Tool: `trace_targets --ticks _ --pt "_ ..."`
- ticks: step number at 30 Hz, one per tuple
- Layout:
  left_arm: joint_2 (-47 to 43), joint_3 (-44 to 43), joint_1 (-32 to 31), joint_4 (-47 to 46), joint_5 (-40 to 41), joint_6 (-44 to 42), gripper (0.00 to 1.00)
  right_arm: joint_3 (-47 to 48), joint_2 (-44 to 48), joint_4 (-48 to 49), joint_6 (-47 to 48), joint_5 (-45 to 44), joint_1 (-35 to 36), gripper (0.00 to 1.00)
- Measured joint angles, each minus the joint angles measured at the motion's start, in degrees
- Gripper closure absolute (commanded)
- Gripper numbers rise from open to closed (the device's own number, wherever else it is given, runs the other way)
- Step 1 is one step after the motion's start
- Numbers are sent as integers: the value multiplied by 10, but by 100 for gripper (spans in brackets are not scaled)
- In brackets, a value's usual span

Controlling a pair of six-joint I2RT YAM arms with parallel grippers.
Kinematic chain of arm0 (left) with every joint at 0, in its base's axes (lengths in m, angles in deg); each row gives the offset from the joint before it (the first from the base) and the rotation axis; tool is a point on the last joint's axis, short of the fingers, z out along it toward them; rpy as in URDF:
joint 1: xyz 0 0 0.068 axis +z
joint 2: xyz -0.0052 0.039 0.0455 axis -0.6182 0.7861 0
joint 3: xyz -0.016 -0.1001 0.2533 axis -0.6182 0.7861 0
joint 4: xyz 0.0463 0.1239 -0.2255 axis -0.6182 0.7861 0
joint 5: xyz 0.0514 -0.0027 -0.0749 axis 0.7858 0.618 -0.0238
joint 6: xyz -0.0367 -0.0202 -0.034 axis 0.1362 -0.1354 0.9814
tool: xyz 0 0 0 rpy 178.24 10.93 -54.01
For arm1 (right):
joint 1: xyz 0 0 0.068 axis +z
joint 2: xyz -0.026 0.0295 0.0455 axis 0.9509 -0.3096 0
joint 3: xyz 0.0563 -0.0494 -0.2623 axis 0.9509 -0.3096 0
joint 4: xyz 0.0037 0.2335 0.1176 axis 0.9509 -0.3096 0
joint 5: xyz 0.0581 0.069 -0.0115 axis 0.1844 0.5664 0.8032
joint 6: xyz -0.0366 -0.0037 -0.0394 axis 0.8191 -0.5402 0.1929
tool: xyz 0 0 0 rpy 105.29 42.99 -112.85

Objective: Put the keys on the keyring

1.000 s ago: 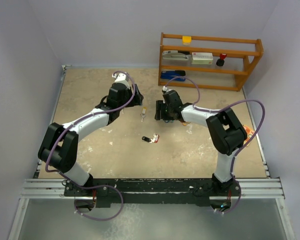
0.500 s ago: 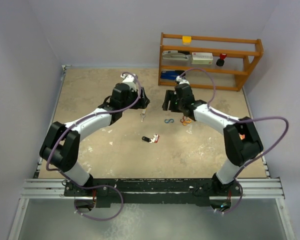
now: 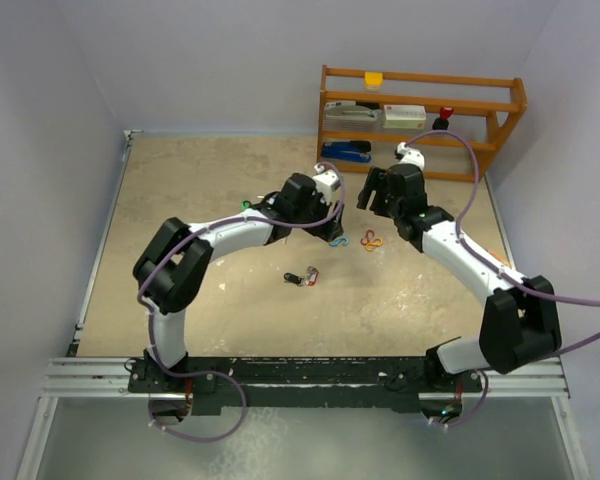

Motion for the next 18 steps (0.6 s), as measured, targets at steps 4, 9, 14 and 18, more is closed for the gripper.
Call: trace_targets --ticks 4,9,14,18 --pt "47 -39 -23 31 -3 -37 33 -16 37 0 2 -8 -9 22" --pt "79 -67 -46 57 10 -74 33 -34 89 0 5 -15 -24 21" --pt "103 -81 -60 72 35 -96 34 -37 113 1 9 -16 -33 21" --pt "113 -85 -61 77 57 -109 34 -41 126 1 10 -15 -37 21"
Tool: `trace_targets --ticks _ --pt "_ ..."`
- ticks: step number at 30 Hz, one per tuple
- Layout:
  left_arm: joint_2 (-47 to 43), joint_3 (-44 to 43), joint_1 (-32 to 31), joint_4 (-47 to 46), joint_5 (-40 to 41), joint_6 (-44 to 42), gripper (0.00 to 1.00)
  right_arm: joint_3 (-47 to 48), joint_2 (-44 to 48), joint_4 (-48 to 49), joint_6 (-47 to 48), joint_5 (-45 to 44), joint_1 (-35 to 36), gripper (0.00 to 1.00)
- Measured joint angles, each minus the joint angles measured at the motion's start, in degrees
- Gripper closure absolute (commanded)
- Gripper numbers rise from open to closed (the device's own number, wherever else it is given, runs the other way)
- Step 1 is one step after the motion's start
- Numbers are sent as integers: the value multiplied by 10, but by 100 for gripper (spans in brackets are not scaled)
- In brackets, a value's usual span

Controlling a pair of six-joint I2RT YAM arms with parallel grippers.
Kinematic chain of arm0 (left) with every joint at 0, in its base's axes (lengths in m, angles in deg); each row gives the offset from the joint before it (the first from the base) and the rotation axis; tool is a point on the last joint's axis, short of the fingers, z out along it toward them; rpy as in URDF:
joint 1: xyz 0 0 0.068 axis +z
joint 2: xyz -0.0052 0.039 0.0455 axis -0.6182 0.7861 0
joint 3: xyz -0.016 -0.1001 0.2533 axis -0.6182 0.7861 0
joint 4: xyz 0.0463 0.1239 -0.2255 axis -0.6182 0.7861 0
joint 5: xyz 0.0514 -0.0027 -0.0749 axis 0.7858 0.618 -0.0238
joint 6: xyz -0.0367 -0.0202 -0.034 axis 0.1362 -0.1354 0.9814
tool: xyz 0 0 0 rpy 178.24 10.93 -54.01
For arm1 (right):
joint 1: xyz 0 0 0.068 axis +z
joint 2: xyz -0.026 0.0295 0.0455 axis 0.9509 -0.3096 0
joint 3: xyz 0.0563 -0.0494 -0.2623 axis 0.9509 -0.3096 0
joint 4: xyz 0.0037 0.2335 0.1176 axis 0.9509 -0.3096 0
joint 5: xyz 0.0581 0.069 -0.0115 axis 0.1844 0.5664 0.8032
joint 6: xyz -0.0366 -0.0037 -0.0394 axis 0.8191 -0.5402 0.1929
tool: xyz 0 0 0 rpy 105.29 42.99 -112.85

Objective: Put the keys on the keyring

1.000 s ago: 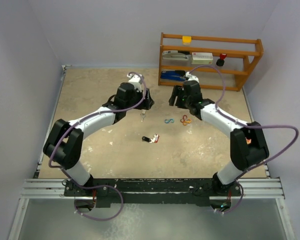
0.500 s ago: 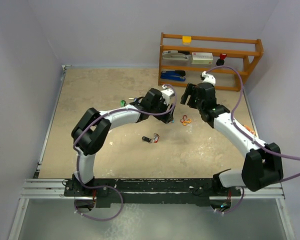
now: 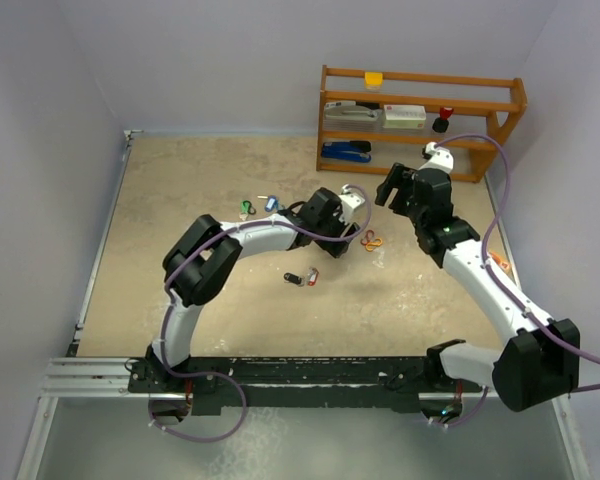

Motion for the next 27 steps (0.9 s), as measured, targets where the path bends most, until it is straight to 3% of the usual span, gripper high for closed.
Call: trace_targets --ticks 14,27 --pt "22 -19 0 7 34 -28 38 -3 1 0 1 5 -7 21" --pt "26 -21 0 1 35 -29 57 -9 0 0 3 9 -7 21"
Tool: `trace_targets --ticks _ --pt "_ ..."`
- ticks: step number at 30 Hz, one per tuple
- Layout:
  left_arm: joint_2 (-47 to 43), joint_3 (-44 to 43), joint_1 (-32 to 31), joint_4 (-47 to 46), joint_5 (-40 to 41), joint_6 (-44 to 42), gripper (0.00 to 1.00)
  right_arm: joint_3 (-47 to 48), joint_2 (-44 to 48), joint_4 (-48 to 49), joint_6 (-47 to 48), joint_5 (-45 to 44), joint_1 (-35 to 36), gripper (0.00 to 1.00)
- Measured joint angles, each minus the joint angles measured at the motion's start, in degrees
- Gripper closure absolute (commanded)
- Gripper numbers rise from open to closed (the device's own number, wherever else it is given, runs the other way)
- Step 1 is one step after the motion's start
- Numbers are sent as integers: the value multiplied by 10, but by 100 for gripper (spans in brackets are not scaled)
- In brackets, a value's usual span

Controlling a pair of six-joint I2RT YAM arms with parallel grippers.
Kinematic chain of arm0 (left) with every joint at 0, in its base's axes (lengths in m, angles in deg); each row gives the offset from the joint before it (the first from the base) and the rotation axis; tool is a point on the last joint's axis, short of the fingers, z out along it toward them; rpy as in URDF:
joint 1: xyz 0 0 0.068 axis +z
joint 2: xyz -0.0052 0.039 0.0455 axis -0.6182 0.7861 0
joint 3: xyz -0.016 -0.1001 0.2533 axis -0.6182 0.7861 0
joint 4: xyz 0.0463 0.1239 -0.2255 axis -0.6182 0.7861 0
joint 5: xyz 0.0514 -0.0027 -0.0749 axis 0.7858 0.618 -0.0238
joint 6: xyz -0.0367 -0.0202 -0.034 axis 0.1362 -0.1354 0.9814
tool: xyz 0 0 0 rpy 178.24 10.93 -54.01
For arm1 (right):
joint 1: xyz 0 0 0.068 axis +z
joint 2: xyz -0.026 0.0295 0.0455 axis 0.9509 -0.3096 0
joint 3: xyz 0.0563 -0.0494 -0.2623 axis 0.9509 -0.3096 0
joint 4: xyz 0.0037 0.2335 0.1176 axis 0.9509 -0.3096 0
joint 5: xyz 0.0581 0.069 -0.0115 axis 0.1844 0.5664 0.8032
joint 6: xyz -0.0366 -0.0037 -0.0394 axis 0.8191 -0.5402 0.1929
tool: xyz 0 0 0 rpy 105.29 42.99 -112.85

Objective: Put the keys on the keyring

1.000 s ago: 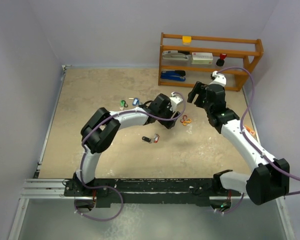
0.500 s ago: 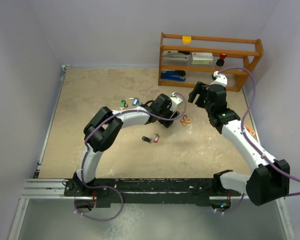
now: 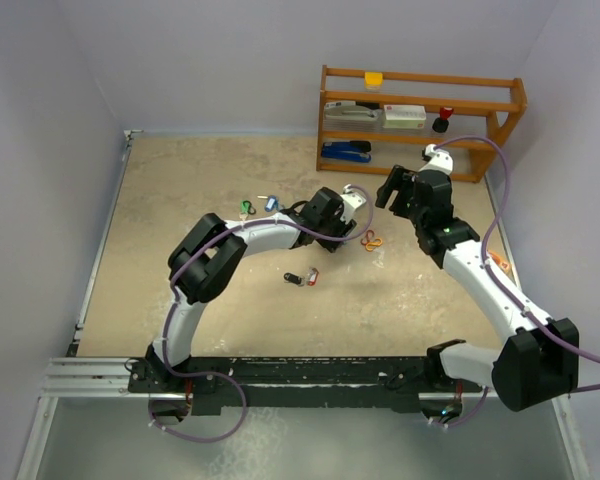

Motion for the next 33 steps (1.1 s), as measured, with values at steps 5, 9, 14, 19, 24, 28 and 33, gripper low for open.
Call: trace_targets --ticks 5,9,14,19,24,28,33 --pt "1 0 0 -5 0 1 64 0 0 0 0 7 -1 21" --pt "2 0 0 -7 -1 1 69 0 0 0 0 7 -1 21" --pt "2 0 0 -7 -1 1 75 -1 0 0 0 7 -1 21" --pt "3 0 0 -10 -2 2 98 -1 0 0 0 7 -1 21" --pt "3 0 0 -11 -3 6 100 -1 0 0 0 7 -1 21" --pt "3 0 0 -11 -3 6 100 -2 0 0 0 8 -1 21" --pt "3 0 0 -12 8 12 100 -2 -6 1 3 9 -1 21"
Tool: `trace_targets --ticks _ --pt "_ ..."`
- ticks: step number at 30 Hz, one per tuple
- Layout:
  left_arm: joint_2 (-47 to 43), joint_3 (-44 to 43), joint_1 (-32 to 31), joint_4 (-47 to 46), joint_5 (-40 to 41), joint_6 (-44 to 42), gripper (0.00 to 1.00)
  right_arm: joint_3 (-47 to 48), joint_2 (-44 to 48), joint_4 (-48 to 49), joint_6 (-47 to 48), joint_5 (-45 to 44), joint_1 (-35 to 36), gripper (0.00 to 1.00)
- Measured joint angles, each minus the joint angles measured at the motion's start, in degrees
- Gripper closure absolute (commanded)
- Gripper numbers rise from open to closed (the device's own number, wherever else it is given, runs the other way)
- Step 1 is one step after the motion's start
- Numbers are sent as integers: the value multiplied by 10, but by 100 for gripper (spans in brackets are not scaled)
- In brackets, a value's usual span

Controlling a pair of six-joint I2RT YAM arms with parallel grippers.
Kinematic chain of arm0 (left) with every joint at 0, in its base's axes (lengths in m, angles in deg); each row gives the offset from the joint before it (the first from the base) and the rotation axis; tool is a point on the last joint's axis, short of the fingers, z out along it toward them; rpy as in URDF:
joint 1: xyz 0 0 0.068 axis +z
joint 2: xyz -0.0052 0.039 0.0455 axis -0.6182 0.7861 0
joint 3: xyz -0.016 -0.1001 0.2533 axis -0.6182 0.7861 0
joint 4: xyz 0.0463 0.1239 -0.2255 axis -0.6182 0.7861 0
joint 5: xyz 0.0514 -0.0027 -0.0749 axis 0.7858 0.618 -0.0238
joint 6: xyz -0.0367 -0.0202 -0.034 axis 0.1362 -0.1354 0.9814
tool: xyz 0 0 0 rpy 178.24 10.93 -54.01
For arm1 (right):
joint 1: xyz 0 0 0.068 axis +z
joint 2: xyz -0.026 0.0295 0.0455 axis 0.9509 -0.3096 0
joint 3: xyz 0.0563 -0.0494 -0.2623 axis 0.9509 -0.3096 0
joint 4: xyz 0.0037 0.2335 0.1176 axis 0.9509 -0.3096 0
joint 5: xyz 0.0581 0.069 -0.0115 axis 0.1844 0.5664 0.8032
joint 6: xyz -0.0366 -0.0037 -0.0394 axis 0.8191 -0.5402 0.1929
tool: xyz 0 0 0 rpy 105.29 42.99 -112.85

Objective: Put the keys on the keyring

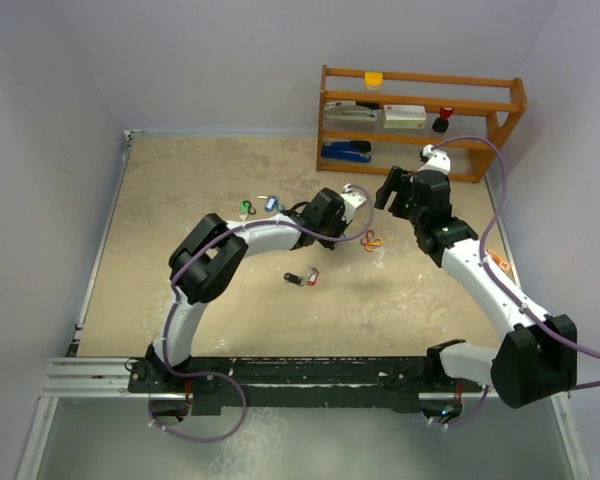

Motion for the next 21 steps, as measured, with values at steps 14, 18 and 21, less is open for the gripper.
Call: trace_targets --ticks 14,18,21 --pt "-108 103 61 -16 120 92 100 13 -113 -8 43 69 0 23" --pt "-175 132 91 -17 171 121 100 24 -150 -10 56 100 9 23" --pt "-212 144 102 -21 195 142 100 46 -180 -16 66 112 35 24"
